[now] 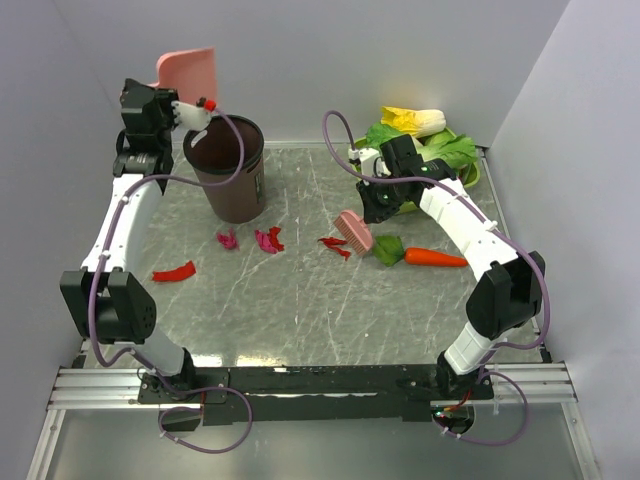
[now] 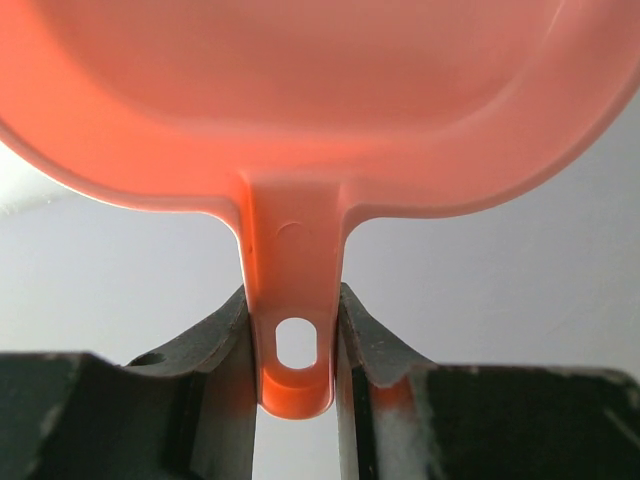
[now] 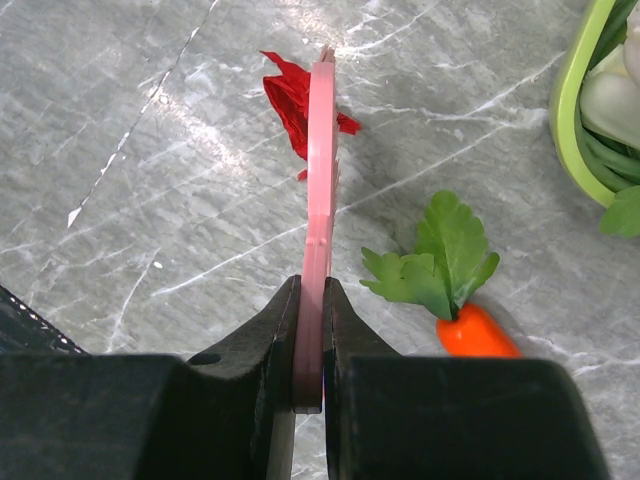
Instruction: Sweep away the paper scraps from the table
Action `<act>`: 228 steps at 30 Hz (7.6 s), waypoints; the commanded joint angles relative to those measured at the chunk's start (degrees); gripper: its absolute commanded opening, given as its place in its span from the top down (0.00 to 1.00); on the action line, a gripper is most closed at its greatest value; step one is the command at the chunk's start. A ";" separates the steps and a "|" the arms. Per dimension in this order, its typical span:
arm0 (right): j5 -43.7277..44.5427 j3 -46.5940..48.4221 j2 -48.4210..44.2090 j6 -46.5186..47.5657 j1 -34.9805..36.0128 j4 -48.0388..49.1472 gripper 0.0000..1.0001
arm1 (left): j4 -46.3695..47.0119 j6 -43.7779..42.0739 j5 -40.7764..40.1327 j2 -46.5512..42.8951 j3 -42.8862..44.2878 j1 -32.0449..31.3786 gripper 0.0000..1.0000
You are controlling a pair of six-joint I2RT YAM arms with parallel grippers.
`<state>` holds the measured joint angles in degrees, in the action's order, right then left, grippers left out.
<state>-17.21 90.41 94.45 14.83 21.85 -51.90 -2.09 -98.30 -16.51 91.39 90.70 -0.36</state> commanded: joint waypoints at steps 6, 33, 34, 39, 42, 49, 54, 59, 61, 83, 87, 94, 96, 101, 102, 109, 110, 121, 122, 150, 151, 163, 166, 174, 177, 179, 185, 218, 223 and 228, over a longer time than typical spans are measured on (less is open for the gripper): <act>-0.45 1.87 -2.08 0.11 -0.40 0.83 1.00 | -31.71 44.84 6.04 -6.66 16.52 -9.74 0.99; 1.66 9.96 0.91 1.69 -0.05 -2.33 1.00 | -46.88 71.84 17.56 -14.77 -40.06 -30.93 0.99; 1.83 9.96 0.91 1.61 0.12 -2.33 1.00 | -45.91 72.72 17.83 -13.10 -40.68 -30.93 0.99; 2.71 8.99 0.12 1.60 0.48 -2.59 1.00 | -35.19 75.00 19.94 -11.15 -44.89 -30.93 0.99; 3.41 7.86 -0.67 1.87 0.74 -2.86 1.00 | -31.76 76.15 20.99 -10.10 -45.78 -30.93 0.95; 3.59 6.18 -1.55 1.96 1.09 -2.86 1.00 | -27.54 76.94 21.88 -12.29 -49.73 -30.93 0.37; 3.50 5.92 -1.20 1.69 1.18 -2.42 1.00 | -27.18 77.82 21.70 -15.27 -51.50 -30.93 0.46; 3.06 5.48 -0.94 1.69 1.53 -2.24 1.00 | -29.54 78.44 22.75 -16.43 -50.10 -30.58 0.72; 3.32 5.04 -0.42 2.31 1.71 -1.89 1.00 | -31.04 78.61 22.58 -16.42 -49.22 -30.14 0.94; -3.70 11.88 2.58 -2.51 10.41 0.04 1.00 | -56.27 75.36 5.37 -46.04 -44.21 -14.94 0.99; -12.91 19.87 8.98 -7.87 9.97 -0.57 1.00 | -56.62 80.00 -0.71 -49.12 -39.56 -12.57 0.99; -34.01 24.38 19.00 -23.87 9.71 6.71 1.00 | -56.18 82.31 -0.62 -47.37 -33.31 -7.99 0.99; -36.12 24.29 21.73 -26.86 9.45 7.77 1.00 | -56.18 81.43 -1.24 -47.01 -32.17 -7.90 0.99; -39.21 22.27 26.38 -33.70 8.21 12.78 1.00 | -57.06 80.72 -0.72 -45.87 -30.84 -7.81 0.99; -39.30 21.13 26.74 -34.77 8.04 13.75 1.00 | -57.50 80.46 0.07 -45.61 -30.67 -7.81 0.99; -28.10 15.94 27.10 -37.78 5.76 13.77 1.00 | -58.03 78.35 3.94 -44.11 -31.19 -7.81 0.99; -25.44 15.50 26.58 -36.99 5.40 11.58 1.00 | -58.03 77.83 4.29 -43.85 -31.98 -7.81 0.99; -19.70 3.29 12.10 -22.93 0.65 5.24 1.00 | -56.98 72.03 12.81 -38.31 -36.37 -7.81 0.99; -19.09 2.50 10.59 -21.52 0.65 4.53 1.00 | -56.71 70.20 13.00 -37.09 -36.73 -7.90 0.99; 8.96 8.38 11.54 -12.81 7.59 3.65 1.00 | -52.50 73.77 13.35 -2.37 -29.53 -23.81 0.99; 7.56 8.99 12.06 -12.81 8.64 3.47 1.00 | -52.06 73.87 13.61 -0.71 -29.26 -24.24 0.99; -14.36 11.90 6.10 -18.19 8.22 2.60 1.00 | -46.34 75.18 14.05 2.74 -29.26 -26.09 0.99; -6.74 11.46 4.43 -13.80 6.64 1.01 1.00 | -45.46 75.54 13.61 1.25 -31.01 -26.09 0.99; 12.11 18.73 10.56 -9.82 5.57 4.87 1.00 | -50.29 79.58 14.05 -0.86 -29.26 -26.01 0.99; 16.32 22.86 15.40 -8.42 6.45 6.02 1.00 | -51.00 79.85 13.62 -1.48 -30.05 -26.01 0.99; 16.77 24.98 19.35 -7.10 7.33 6.46 1.00 | -51.00 79.50 13.00 -1.48 -31.10 -26.09 0.99; 14.58 30.35 27.01 -5.60 11.98 5.67 1.00 | -50.38 79.84 12.47 -0.43 -31.64 -26.09 0.99; -3.71 23.75 16.29 -5.43 11.37 4.70 1.00 | -56.01 72.38 4.22 -27.47 -40.86 -11.78 0.99; -3.18 26.30 18.66 -4.81 14.44 4.79 1.00 | -58.11 64.84 1.31 -30.92 -40.51 -3.08 0.99; -0.99 30.26 22.34 -4.20 17.09 5.23 1.00 | -60.22 59.46 1.83 -29.35 -39.64 5.80 0.99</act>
<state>-20.51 116.11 114.06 8.95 36.86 -48.40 -59.57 -32.38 -13.47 61.10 49.82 0.03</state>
